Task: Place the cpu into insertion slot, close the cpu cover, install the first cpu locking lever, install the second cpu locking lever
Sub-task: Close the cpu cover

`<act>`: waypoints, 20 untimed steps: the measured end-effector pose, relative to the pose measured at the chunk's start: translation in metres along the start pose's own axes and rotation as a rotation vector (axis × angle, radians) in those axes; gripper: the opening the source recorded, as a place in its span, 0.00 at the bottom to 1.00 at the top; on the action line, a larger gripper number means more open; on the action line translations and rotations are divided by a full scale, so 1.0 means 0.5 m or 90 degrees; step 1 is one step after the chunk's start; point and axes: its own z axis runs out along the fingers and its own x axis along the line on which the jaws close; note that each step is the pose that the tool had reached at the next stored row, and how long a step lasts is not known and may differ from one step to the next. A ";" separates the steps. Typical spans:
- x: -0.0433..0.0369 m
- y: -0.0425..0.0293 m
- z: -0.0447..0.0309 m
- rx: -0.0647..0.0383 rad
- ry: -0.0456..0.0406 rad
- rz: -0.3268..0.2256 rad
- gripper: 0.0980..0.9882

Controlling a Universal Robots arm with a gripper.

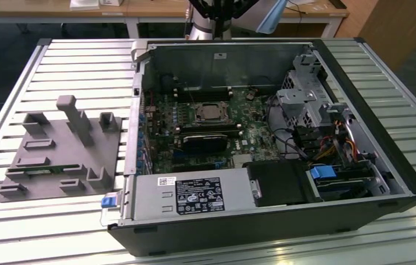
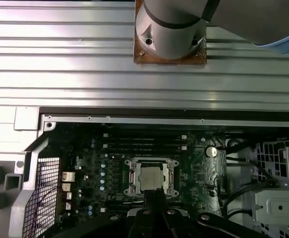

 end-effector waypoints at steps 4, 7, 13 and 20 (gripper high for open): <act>0.000 -0.004 0.014 0.000 0.0000 0.000 0.00; 0.000 -0.007 0.025 0.000 0.0001 0.000 0.00; -0.001 -0.015 0.063 0.000 0.0001 0.000 0.00; -0.002 -0.021 0.088 0.000 0.0001 0.000 0.00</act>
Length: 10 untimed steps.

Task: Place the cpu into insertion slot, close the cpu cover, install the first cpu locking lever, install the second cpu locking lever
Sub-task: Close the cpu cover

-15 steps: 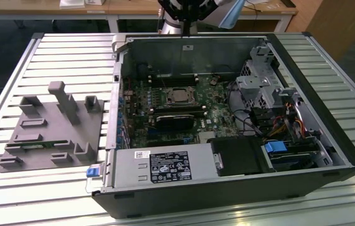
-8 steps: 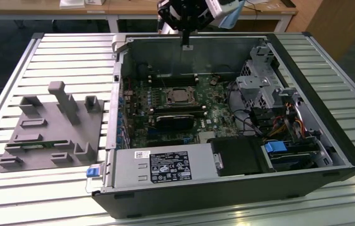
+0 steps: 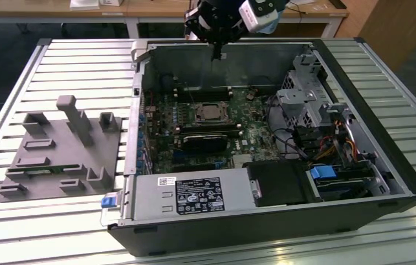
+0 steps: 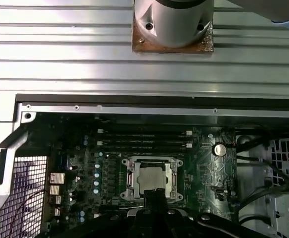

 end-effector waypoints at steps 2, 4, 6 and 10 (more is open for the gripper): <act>0.000 -0.002 0.007 0.000 0.0000 0.000 0.00; 0.000 -0.003 0.014 0.000 0.0000 0.000 0.00; 0.000 -0.004 0.021 0.000 0.0000 0.000 0.00; -0.001 -0.007 0.036 0.000 0.0000 0.000 0.00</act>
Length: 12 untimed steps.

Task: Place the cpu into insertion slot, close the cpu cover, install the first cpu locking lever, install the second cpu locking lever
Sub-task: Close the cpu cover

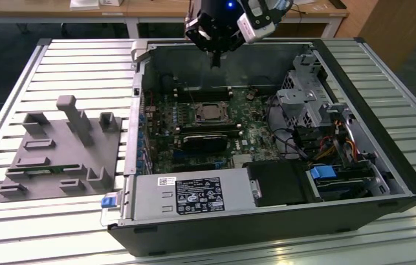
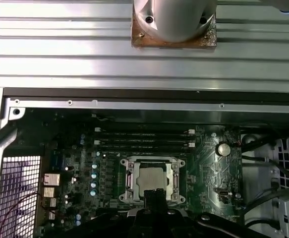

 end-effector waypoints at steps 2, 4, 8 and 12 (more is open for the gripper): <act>0.000 -0.001 0.007 0.000 0.0000 0.000 0.00; 0.000 -0.003 0.014 0.000 0.0000 0.000 0.00; -0.001 -0.007 0.028 0.000 0.0000 0.000 0.00; -0.001 -0.012 0.042 0.000 0.0000 0.000 0.00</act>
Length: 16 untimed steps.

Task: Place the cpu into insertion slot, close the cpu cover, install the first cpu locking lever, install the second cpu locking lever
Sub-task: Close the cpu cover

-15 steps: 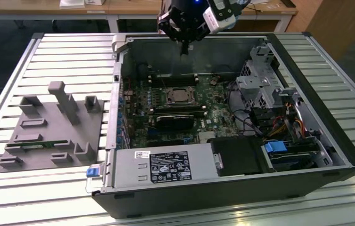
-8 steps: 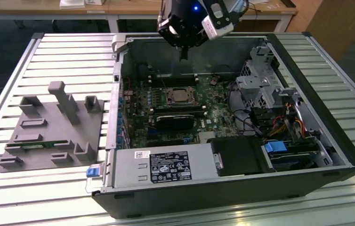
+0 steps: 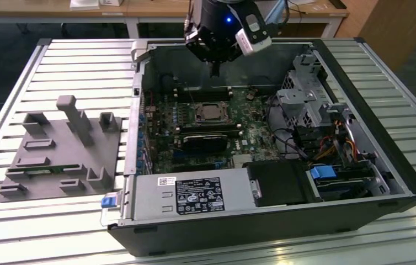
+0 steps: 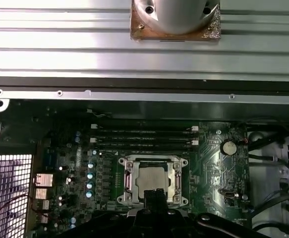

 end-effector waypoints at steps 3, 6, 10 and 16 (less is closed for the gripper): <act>0.000 -0.004 0.010 0.000 0.0000 0.000 0.00; 0.000 -0.007 0.021 0.000 0.0000 0.000 0.00; -0.001 -0.010 0.035 0.000 0.0000 0.000 0.00; -0.001 -0.016 0.054 0.000 0.0000 0.000 0.00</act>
